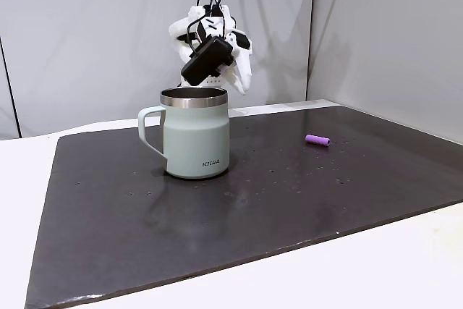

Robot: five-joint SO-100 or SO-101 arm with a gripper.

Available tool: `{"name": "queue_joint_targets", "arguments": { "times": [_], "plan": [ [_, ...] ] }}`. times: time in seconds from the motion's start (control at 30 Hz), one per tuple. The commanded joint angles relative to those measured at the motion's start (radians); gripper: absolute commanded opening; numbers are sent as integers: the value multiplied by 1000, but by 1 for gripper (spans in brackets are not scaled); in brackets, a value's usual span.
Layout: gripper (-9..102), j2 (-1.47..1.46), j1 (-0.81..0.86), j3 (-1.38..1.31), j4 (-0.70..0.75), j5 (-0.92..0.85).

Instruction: Grasp a pengrip and put it in the cup.

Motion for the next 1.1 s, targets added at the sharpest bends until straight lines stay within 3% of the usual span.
{"name": "queue_joint_targets", "arguments": {
  "times": [0.0, 0.6, 0.83, 1.07],
  "plan": [
    [0, -130, -8, -206, 9, -74],
    [0, -1043, -103, -1220, 341, -474],
    [0, -1100, -179, -1290, 336, -741],
    [0, -1177, -232, -1298, 328, -885]
  ]
}}
